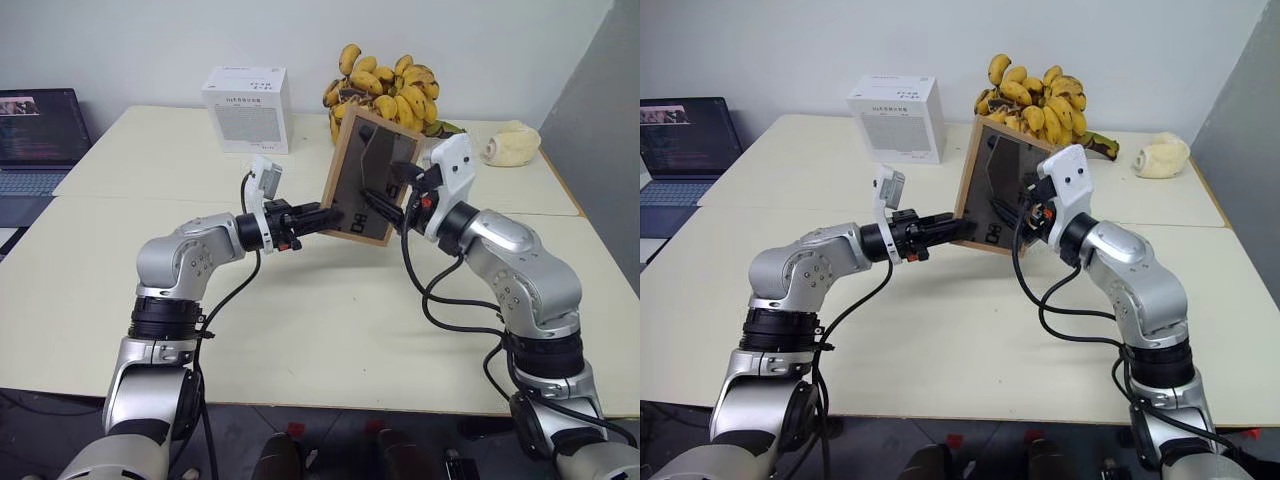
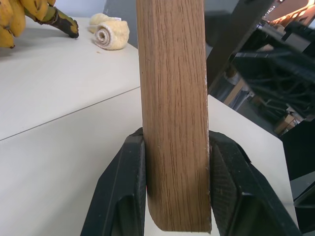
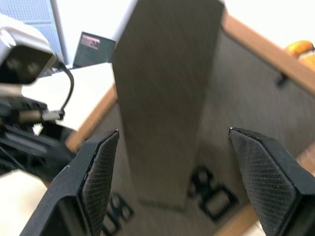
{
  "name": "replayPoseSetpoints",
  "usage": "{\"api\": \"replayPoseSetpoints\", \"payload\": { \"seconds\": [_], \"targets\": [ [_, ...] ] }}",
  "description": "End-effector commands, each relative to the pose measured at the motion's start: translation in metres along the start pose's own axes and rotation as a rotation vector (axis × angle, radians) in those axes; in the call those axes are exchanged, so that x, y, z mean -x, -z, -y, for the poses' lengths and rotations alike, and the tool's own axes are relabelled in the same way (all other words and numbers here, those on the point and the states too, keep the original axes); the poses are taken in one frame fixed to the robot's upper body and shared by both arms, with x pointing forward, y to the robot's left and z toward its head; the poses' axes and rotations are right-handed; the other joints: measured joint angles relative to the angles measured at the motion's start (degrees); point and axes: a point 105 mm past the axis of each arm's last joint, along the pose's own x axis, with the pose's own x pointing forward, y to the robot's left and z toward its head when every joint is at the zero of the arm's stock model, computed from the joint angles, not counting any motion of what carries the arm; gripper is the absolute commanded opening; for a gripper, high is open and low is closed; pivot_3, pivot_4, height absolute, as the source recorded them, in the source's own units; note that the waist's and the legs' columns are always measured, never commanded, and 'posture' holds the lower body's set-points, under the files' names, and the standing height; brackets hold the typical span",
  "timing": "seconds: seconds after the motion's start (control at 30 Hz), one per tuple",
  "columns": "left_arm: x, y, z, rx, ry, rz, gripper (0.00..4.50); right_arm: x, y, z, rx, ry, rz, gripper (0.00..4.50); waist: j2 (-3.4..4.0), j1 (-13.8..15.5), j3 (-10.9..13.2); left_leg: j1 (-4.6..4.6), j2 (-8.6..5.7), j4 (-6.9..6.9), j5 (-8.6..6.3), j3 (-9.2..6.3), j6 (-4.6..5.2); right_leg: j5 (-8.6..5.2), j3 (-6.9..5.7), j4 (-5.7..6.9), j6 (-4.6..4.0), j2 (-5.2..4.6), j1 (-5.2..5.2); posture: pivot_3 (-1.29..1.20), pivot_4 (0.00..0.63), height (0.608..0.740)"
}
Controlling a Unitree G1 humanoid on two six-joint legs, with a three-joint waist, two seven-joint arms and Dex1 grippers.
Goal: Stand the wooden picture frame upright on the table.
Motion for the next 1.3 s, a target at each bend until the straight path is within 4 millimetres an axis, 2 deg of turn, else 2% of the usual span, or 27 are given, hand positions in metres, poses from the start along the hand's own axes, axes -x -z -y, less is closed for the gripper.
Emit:
{"api": "replayPoseSetpoints", "payload": {
  "seconds": [0.03, 0.17, 0.37, 0.5, 0.73, 0.93, 1.03, 1.17, 1.3],
  "targets": [
    [-0.003, -0.014, 0.005, -0.043, 0.022, 0.052, 1.32, 0.000, -0.025, -0.012, 0.027, -0.025, 0.083, 3.77, 0.00, 0.0, 0.0, 0.00, 0.00, 0.00, 0.00, 0.00, 0.00, 0.00, 0.00, 0.00, 0.00, 0.00, 0.00, 0.00, 0.150, 0.740],
    [-0.005, -0.011, -0.009, -0.042, -0.016, 0.040, 1.32, 0.005, -0.031, -0.014, 0.013, -0.015, 0.102, 3.77, 0.00, 0.0, 0.0, 0.00, 0.00, 0.00, 0.00, 0.00, 0.00, 0.00, -0.01, 0.00, 0.00, 0.00, 0.00, 0.00, 0.150, 0.740],
    [-0.007, -0.017, -0.024, -0.046, -0.055, 0.052, 1.32, 0.013, -0.027, -0.009, 0.003, 0.022, 0.085, 3.77, 0.00, 0.0, 0.0, 0.00, -0.01, 0.02, 0.00, -0.02, 0.00, 0.00, -0.01, 0.01, 0.00, 0.00, 0.00, 0.00, 0.150, 0.740],
    [-0.009, -0.023, -0.020, -0.052, -0.030, 0.062, 1.32, 0.012, -0.021, -0.006, 0.010, 0.030, 0.063, 3.77, 0.00, 0.0, 0.0, -0.02, -0.01, 0.01, 0.00, -0.01, 0.01, 0.00, -0.01, 0.00, 0.00, 0.00, -0.01, 0.00, 0.150, 0.740],
    [-0.008, -0.019, -0.013, -0.057, -0.006, 0.050, 1.32, 0.011, -0.011, -0.003, 0.064, 0.019, 0.019, 3.77, 0.00, 0.0, 0.0, -0.02, -0.01, 0.01, 0.00, -0.01, 0.01, 0.00, -0.01, 0.01, 0.00, 0.00, -0.01, 0.00, 0.150, 0.740],
    [0.002, -0.009, -0.006, -0.037, -0.004, 0.005, 1.32, 0.022, 0.003, 0.022, 0.248, 0.048, -0.081, 3.77, 0.00, 0.0, 0.0, -0.02, -0.02, 0.01, 0.00, -0.01, 0.01, 0.00, 0.00, -0.01, 0.00, -0.01, 0.00, 0.00, 0.150, 0.740],
    [0.008, 0.002, -0.006, -0.012, -0.046, -0.040, 1.32, 0.034, 0.004, 0.038, 0.355, 0.053, -0.127, 3.77, 0.00, 0.0, 0.0, -0.02, -0.01, 0.01, 0.00, -0.01, 0.01, 0.00, 0.00, -0.01, 0.00, 0.00, 0.00, 0.00, 0.150, 0.740],
    [0.021, 0.016, -0.001, 0.051, -0.074, -0.110, 1.32, 0.053, 0.014, 0.056, 0.610, 0.045, -0.206, 3.77, 0.00, 0.0, 0.0, -0.01, -0.01, 0.03, 0.00, -0.01, 0.01, -0.01, 0.00, -0.01, 0.01, -0.01, 0.01, 0.00, 0.150, 0.740],
    [0.036, 0.020, 0.011, 0.146, -0.080, -0.164, 1.32, 0.061, 0.027, 0.058, 0.871, 0.020, -0.207, 3.77, -0.01, 0.0, 0.0, -0.01, -0.01, 0.03, -0.01, 0.00, 0.01, -0.01, 0.01, -0.04, 0.02, 0.00, 0.02, 0.00, 0.150, 0.740]
  ]
}}
